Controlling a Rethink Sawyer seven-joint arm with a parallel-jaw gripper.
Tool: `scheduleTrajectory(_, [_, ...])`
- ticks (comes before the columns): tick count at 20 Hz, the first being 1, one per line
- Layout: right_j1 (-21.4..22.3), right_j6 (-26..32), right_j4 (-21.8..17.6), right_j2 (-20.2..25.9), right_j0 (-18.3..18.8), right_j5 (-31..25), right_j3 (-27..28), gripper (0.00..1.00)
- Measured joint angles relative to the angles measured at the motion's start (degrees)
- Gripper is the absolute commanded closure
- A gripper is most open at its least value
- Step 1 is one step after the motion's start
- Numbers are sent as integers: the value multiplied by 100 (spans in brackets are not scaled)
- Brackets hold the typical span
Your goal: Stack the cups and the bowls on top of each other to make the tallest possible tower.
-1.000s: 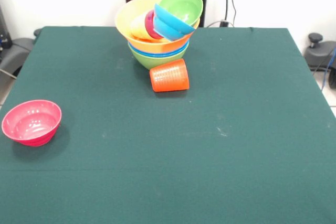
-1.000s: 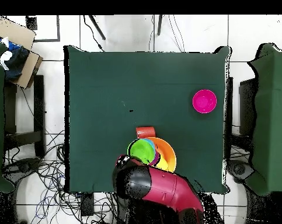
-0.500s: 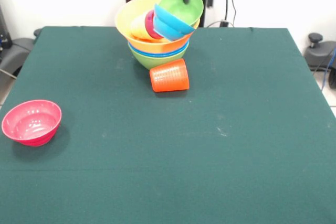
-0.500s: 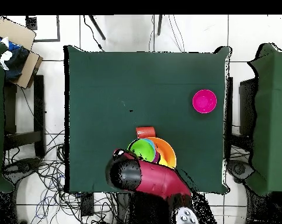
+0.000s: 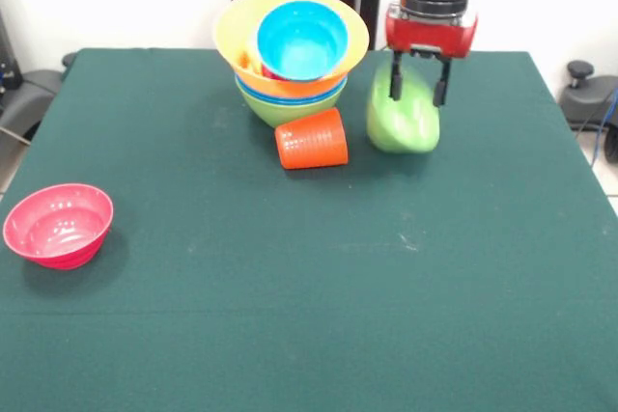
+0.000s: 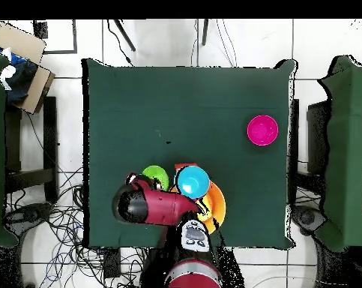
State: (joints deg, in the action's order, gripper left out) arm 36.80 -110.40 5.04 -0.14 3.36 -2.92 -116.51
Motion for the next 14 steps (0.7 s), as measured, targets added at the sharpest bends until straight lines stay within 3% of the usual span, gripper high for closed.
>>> scheduleTrajectory(3, [221,-13,-1,-4,5,-628,-1,0])
scheduleTrajectory(5, [622,-13,-4,-6,96,-1593,8,0])
scheduleTrajectory(9, [1238,-13,-7,-8,310,-2882,71,0])
scheduleTrajectory(14, [1758,-13,-5,-5,575,-3566,159,0])
